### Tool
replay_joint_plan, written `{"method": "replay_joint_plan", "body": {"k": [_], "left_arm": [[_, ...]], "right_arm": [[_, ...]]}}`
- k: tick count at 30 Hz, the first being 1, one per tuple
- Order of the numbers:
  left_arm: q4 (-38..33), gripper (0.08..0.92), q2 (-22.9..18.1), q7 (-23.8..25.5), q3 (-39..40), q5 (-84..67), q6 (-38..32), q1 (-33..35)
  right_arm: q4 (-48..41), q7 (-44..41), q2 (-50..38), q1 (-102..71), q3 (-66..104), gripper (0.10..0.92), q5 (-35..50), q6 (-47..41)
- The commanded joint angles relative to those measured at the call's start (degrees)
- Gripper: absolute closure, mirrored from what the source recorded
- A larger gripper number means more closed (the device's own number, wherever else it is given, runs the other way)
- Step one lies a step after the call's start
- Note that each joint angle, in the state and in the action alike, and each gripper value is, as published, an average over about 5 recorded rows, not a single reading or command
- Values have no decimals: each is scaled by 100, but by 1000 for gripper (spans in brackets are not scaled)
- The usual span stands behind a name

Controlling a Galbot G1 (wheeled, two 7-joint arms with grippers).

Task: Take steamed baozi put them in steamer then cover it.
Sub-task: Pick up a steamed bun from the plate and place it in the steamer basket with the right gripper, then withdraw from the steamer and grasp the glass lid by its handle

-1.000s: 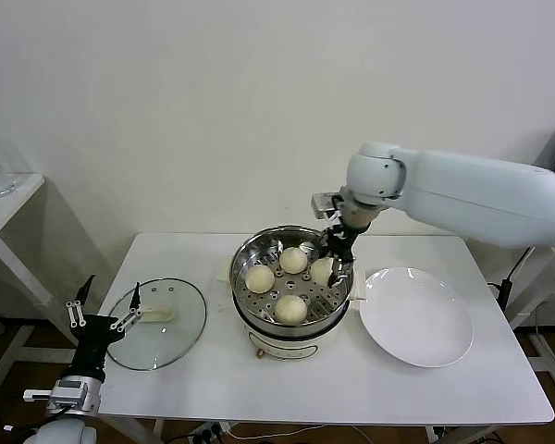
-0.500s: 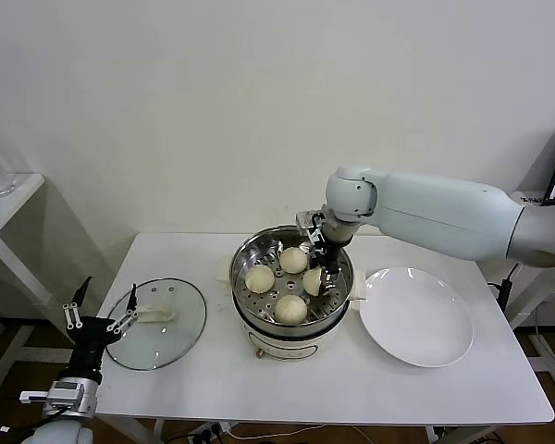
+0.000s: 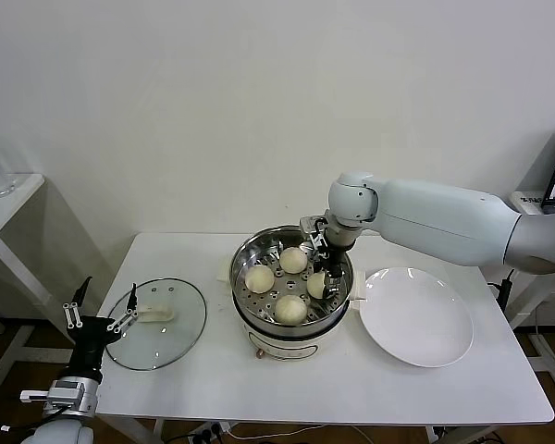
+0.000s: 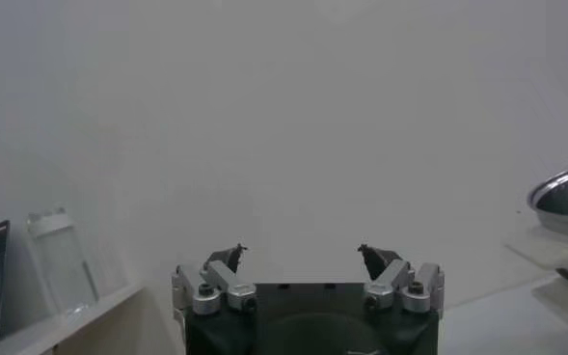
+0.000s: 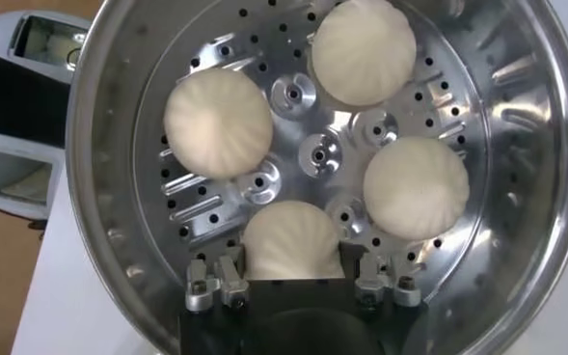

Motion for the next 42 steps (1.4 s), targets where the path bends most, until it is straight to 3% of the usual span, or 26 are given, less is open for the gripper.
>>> {"method": "replay_joint_plan", "body": {"k": [1,8,17,22,24,32,36,42], "left_arm": [[-9,177,0,0,-6,2,2,5],[-18,177,-6,-1,-7,8,2,19],[-94,177,24,-16,1,20,64,10],[-249,177,63,-50,-18,-74,317,20],[-323,177,82,-65,-44,-168,448,8],[-366,177,183,-191,-259,-324,646,-113],[-370,177,261,-217,-291,-325,597,-115],[-200,177,255,-162,-128,-86,161,-139]], "right_arm": [[26,-10,-6,-50,7,349,-46,4],[110,-44,-212,107,346,219,254,12],[475,-254,-1324,443,1367,203,721,52],[956,162,-2304,-354,2534,203,927,331],[1193,730,-2686,-913,3220,203,1144,661],[2535,4642,-3751,-4702,6347,203,2361,2427],[3129,5611,-3427,-7225,8626,203,2333,2727],[3672,6449,-2004,-9633,10690,203,1810,3067]]}}
